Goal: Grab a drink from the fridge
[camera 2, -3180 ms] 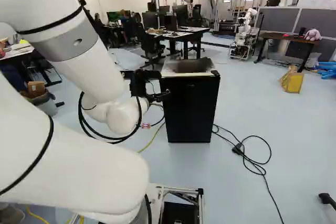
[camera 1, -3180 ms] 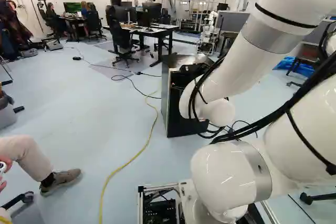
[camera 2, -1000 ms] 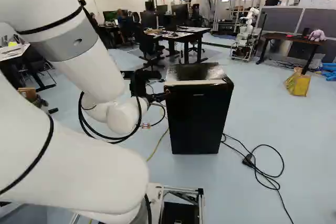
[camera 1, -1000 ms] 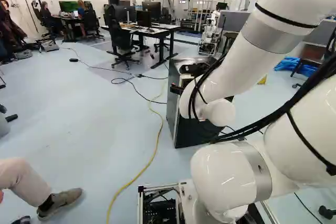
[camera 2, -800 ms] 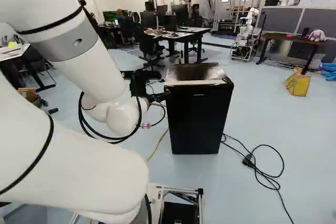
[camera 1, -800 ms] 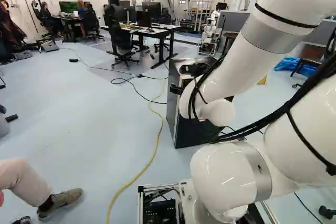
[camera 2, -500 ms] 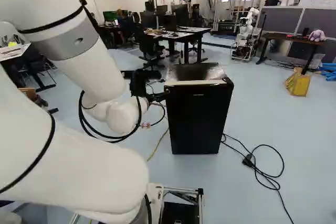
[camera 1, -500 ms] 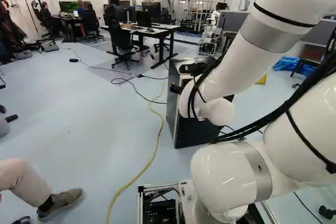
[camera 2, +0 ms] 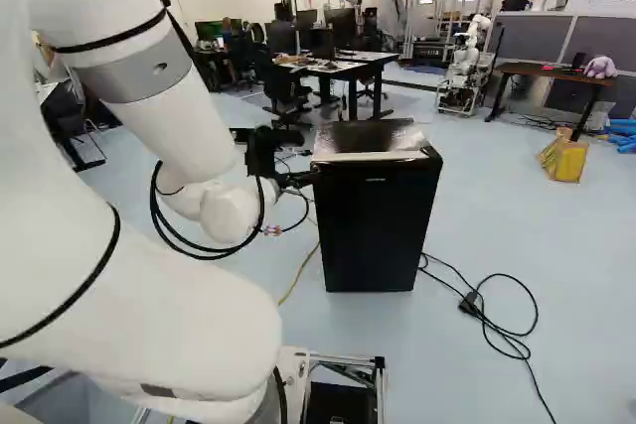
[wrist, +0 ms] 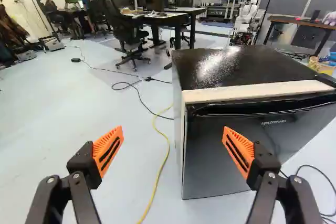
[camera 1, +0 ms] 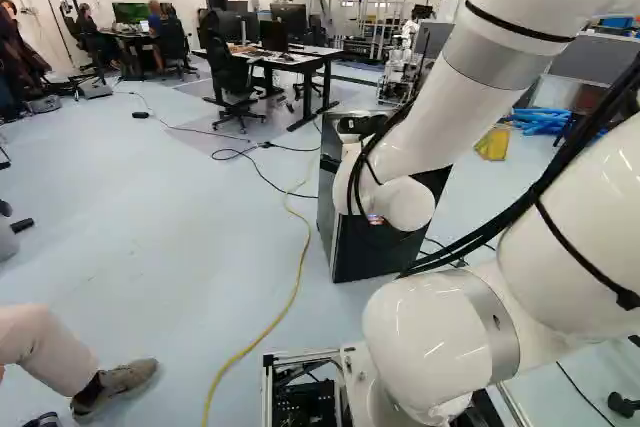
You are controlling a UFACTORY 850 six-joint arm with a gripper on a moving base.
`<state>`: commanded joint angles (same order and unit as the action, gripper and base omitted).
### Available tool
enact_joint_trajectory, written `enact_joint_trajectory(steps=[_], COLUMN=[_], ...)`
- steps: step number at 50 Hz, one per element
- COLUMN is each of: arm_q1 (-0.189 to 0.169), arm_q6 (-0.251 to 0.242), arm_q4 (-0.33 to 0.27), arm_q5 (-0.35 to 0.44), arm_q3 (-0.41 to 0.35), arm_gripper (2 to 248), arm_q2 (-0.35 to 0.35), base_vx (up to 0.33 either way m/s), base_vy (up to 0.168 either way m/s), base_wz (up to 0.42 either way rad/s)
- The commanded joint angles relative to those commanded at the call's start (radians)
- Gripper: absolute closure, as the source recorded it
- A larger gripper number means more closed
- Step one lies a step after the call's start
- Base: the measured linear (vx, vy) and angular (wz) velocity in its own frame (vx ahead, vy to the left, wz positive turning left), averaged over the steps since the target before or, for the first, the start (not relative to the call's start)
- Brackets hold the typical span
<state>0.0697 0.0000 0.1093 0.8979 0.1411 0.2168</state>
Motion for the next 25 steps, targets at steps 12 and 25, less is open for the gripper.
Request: enact_joint_trajectory(steps=[12, 25], arm_q1=[0.03, 0.063], arm_q6=[0.0, 0.0], arm_q4=[0.044, 0.094], arm_q5=[0.036, 0.074], arm_q3=[0.002, 0.004], arm_gripper=[3, 3], arm_q2=[-0.002, -0.014], base_vx=[0.0, 0.0], base_vy=[0.0, 0.0], base_wz=[0.0, 0.0])
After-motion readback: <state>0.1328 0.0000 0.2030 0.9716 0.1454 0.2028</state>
